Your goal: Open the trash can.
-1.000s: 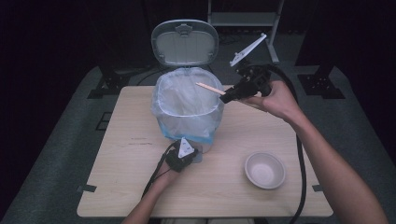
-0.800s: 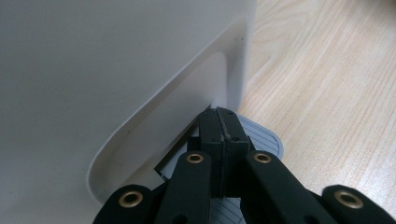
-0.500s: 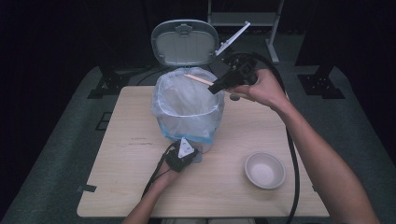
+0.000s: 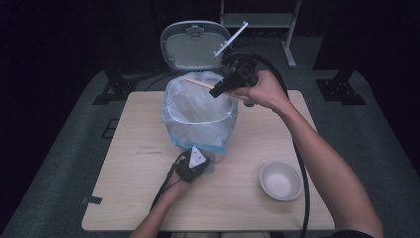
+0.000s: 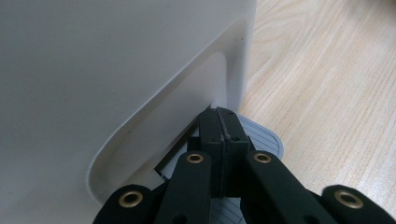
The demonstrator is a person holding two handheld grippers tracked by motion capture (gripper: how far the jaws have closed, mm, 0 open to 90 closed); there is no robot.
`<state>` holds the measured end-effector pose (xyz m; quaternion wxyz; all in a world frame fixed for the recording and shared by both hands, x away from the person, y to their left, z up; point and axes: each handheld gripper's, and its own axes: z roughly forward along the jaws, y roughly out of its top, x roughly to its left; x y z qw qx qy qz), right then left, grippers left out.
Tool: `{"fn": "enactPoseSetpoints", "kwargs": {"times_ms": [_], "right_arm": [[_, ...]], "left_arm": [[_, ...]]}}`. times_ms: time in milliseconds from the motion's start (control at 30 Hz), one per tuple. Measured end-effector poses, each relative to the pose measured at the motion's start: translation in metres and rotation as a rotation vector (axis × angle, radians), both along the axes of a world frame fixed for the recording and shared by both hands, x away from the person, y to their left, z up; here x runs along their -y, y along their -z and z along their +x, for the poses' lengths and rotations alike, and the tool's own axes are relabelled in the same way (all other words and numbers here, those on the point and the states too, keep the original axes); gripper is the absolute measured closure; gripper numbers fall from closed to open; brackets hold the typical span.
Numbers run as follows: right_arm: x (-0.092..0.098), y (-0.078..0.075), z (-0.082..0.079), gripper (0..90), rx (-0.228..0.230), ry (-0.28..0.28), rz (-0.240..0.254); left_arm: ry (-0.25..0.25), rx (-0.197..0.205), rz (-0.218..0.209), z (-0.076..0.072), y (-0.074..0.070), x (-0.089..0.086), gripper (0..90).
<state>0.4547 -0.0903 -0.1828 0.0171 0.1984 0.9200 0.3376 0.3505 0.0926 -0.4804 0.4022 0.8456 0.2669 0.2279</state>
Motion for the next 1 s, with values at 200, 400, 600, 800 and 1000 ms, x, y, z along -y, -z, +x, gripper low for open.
{"fn": "enactPoseSetpoints", "kwargs": {"times_ms": [200, 400, 600, 800, 1000], "right_arm": [[-0.007, 0.0, 0.006, 78.9, -0.004, -0.001, 0.005], [-0.018, 0.002, 0.012, 78.9, -0.008, 0.0, -0.003], [-0.028, 0.005, 0.018, 78.8, -0.019, 0.004, -0.004], [-0.035, 0.011, 0.023, 78.8, -0.025, 0.006, -0.027], [-0.04, 0.016, 0.027, 78.8, -0.03, 0.0, -0.034]], "left_arm": [[0.001, 0.001, -0.002, 0.0, 0.0, 0.0, 90.0], [0.001, 0.0, 0.0, 0.0, 0.0, 0.0, 90.0], [0.002, 0.0, -0.001, 0.0, 0.0, 0.0, 90.0], [0.003, -0.001, -0.003, 0.0, 0.0, 0.0, 90.0], [0.003, -0.001, -0.002, 0.0, 0.0, 0.0, 90.0]]}}
